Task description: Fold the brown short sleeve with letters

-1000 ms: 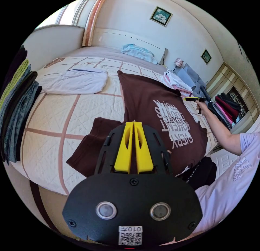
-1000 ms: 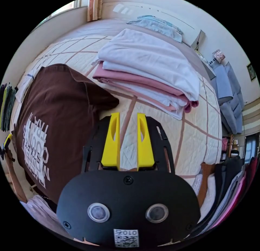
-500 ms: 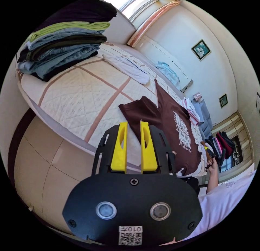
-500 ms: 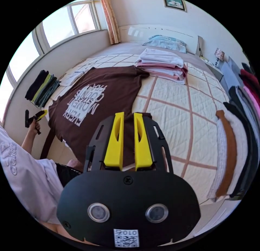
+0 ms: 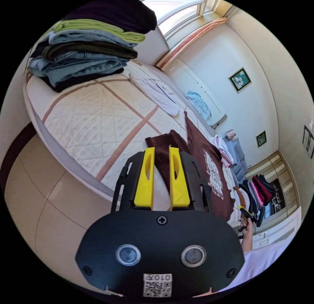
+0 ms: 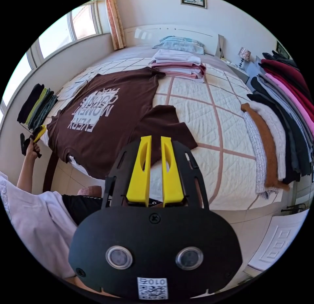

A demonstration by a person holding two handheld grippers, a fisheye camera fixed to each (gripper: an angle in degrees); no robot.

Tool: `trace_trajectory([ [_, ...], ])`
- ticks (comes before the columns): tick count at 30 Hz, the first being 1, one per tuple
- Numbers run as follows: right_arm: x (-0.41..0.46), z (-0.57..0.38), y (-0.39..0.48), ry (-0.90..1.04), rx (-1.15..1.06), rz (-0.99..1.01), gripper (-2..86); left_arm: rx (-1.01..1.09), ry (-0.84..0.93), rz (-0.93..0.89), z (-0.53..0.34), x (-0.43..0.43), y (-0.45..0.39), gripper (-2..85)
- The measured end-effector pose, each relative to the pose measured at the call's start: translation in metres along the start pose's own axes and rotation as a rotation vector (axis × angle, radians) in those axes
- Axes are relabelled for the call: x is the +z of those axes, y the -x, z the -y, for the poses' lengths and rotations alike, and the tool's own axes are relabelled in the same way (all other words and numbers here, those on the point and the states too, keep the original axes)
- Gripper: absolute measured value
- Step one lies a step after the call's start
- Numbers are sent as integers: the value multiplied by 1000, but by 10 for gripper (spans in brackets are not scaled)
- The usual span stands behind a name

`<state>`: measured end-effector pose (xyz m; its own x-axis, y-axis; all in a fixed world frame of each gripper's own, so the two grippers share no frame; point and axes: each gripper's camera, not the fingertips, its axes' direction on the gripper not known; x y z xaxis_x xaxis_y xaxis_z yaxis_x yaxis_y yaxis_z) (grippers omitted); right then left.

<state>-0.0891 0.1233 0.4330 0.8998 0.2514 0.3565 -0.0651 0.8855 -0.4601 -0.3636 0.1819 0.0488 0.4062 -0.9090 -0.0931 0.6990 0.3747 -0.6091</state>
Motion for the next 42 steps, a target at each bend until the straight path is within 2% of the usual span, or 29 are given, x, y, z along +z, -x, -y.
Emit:
trace_trajectory([
  [3,-13,-14,16,-58,-23,18,63,-20,32,76,-3,12,-7,63],
  [8,-34,-30,22,-76,-61,-16,59,-78,-11,111,-20,13,-12,63],
  [12,-44,-42,14,-109,-37,21,56,-45,-83,222,-34,6,-36,56],
  [15,-48,-49,8,-122,-23,51,54,-17,-31,212,-36,21,-45,49],
  [23,-55,-60,7,-125,-41,79,52,35,-87,269,-70,32,-83,8],
  [26,-57,-62,6,-126,-43,98,51,120,-140,246,-82,29,-117,3],
  [27,-57,-62,6,-126,-44,100,51,211,-171,234,-87,27,-142,2],
  [29,-59,-61,9,-121,-58,106,49,447,-159,240,-99,30,-199,2],
  [31,-59,-60,11,-117,-69,103,49,851,-77,215,-139,51,-288,5],
  [34,-57,-56,15,-110,-79,110,49,1104,22,194,-201,95,-352,16],
  [36,-55,-53,18,-100,-90,132,49,1126,25,245,-225,125,-363,36],
  [39,-55,-48,27,-77,-134,143,48,1118,169,182,-243,150,-371,66],
  [42,-55,-48,36,-82,-178,123,48,1134,93,181,-263,122,-366,75],
])
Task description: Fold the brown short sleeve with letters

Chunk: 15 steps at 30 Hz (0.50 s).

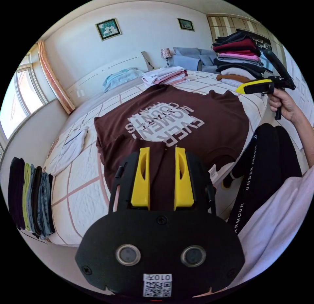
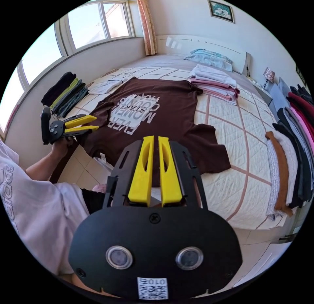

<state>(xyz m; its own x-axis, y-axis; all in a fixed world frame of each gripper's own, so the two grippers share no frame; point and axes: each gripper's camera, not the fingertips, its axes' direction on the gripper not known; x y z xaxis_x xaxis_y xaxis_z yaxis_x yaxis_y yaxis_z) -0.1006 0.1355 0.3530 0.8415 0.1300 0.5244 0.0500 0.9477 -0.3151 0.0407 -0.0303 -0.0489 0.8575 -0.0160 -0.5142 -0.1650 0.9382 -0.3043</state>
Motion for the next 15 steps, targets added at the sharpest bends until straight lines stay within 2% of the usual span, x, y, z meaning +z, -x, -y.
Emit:
trace_trajectory([
  [2,10,-1,-2,17,4,-6,49,-16,19,95,-17,-13,-4,76],
  [7,24,1,-13,26,28,112,52,90,235,277,-64,11,-19,64],
  [15,24,3,-23,35,5,58,51,91,256,253,-71,12,-20,19],
])
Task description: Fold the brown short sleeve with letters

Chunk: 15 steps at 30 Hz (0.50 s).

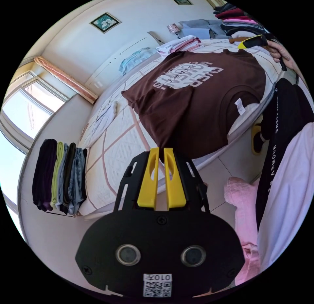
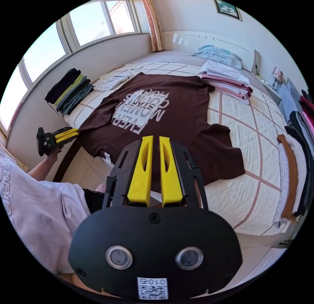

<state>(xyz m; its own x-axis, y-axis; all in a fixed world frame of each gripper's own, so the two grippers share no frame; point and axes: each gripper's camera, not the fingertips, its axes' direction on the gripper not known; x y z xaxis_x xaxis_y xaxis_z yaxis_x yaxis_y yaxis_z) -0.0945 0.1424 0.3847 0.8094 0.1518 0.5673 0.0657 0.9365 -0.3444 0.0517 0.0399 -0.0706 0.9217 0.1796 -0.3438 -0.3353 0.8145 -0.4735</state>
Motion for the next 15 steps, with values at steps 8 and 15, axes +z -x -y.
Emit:
trace_trajectory([
  [8,51,-26,-45,115,53,18,52,-126,56,-311,-21,41,20,28],
  [15,-13,-56,-128,-133,330,6,75,-183,-186,-184,12,2,52,10],
])
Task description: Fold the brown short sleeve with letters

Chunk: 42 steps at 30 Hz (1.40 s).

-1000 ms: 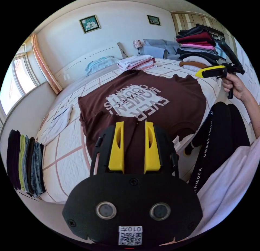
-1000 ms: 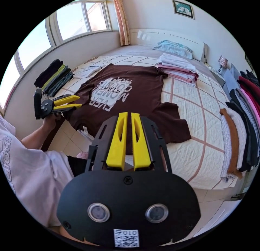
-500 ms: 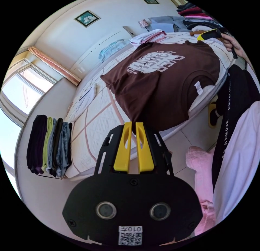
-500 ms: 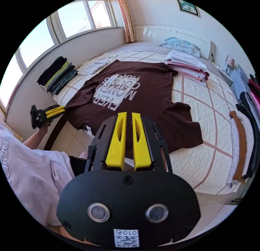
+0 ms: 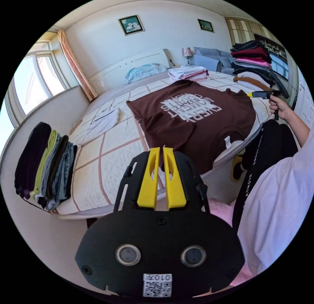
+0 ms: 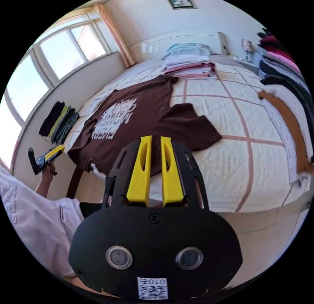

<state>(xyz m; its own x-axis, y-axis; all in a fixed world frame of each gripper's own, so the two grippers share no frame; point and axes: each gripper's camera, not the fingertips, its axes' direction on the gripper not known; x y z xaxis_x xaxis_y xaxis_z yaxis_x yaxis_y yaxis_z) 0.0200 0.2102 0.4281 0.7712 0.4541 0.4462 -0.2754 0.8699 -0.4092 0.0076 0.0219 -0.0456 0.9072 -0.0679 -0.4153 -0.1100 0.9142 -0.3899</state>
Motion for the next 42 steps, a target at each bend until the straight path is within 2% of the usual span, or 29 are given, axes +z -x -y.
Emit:
trace_trajectory([
  [2,-9,7,-47,-29,185,-35,98,1,2,-4,12,20,1,7],
  [5,-11,10,-77,-45,280,-73,111,-108,10,-21,13,43,13,4],
  [8,6,7,-90,-38,320,-88,117,-119,164,-131,1,90,21,2],
  [9,11,6,-91,-34,323,-83,118,-173,101,-131,-7,90,28,0],
  [12,27,6,-85,-55,318,-128,121,-244,74,-160,-10,86,43,-1],
  [15,37,11,-73,-57,318,-209,122,-243,-53,-21,-4,63,47,-2],
  [17,47,16,-56,-52,315,-283,128,-218,-91,-4,7,61,47,-2],
  [20,63,24,-31,-14,307,-428,128,-185,-135,-76,27,71,47,-2],
  [25,85,30,-1,27,239,-559,102,-152,-173,-198,45,97,37,-2],
  [30,82,28,5,16,206,-449,43,-102,-159,-230,43,112,35,-2],
  [34,48,24,2,-132,277,-214,37,-131,-152,-305,38,123,55,0],
  [36,44,35,43,-141,136,-242,37,-138,-141,-348,39,130,60,1],
  [38,56,39,127,-121,-202,-241,36,-141,-146,-391,43,137,62,4],
  [40,81,26,182,-71,-443,-229,36,-144,-121,-493,56,155,63,16],
  [42,122,15,209,42,-545,-313,37,-138,-99,-593,68,171,61,30],
])
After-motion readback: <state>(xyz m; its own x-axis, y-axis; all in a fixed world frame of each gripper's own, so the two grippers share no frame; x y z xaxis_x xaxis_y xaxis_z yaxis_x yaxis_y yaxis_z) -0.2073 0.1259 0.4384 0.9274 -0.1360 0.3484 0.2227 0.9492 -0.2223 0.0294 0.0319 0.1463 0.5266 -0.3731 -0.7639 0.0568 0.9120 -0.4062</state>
